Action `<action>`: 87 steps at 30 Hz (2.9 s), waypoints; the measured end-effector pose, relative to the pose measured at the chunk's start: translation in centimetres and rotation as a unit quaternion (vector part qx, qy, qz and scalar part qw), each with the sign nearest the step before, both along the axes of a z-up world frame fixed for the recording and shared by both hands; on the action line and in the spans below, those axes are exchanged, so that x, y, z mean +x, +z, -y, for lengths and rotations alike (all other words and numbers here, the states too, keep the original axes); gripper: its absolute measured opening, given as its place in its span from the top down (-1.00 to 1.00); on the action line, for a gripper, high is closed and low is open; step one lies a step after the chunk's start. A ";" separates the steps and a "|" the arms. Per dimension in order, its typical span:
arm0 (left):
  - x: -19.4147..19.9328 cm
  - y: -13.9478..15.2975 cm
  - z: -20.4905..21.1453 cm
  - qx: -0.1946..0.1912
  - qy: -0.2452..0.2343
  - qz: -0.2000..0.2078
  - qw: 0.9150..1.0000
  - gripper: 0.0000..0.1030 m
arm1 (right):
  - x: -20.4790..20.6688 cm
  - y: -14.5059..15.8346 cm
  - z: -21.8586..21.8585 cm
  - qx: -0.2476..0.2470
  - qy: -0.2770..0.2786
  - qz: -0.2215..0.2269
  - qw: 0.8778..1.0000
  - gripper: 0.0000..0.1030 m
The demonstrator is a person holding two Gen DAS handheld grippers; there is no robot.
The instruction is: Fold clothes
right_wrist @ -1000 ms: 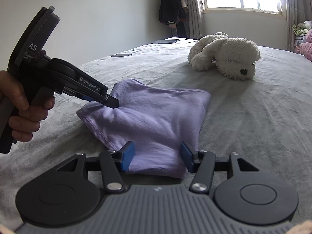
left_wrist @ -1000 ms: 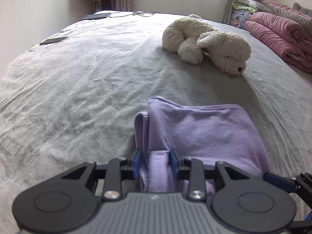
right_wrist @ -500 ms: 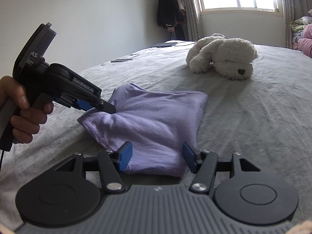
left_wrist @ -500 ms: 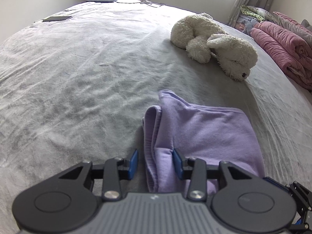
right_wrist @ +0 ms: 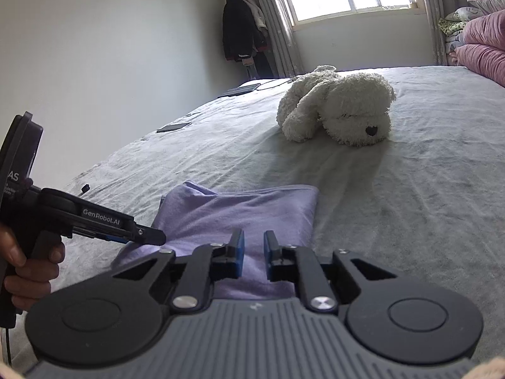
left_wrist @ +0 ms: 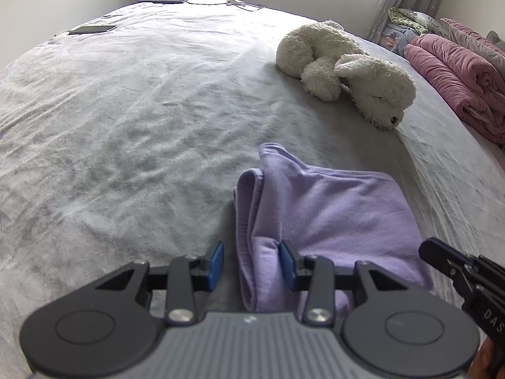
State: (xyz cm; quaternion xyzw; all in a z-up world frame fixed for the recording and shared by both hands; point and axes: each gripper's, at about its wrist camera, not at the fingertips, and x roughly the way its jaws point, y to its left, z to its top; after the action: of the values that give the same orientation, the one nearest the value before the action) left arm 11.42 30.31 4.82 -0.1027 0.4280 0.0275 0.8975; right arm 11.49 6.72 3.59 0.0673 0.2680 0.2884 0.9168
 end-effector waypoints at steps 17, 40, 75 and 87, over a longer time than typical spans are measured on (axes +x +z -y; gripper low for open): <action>-0.1 0.0 0.5 0.019 -0.013 0.003 1.000 0.21 | 5.8 -1.7 -1.8 -0.066 -0.030 -0.035 0.997 1.00; -0.2 -0.1 -0.6 -0.015 -0.016 0.002 1.000 0.20 | 8.4 -0.2 -3.0 -0.097 -0.032 -0.018 0.995 0.67; -1.2 -0.5 -2.4 -0.037 -0.053 -0.001 0.998 0.20 | 9.7 -0.6 -14.8 -0.235 0.149 0.037 0.960 0.74; -1.1 -0.6 -2.7 -0.045 -0.057 -0.003 0.997 0.20 | 9.2 1.3 -13.7 -0.127 0.183 0.012 0.975 0.69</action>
State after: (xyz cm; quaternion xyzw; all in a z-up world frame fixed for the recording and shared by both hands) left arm 10.29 33.04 4.23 -0.1184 0.4364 -0.0429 0.8909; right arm 20.69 20.47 4.88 -0.1034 0.2993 0.4152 0.8528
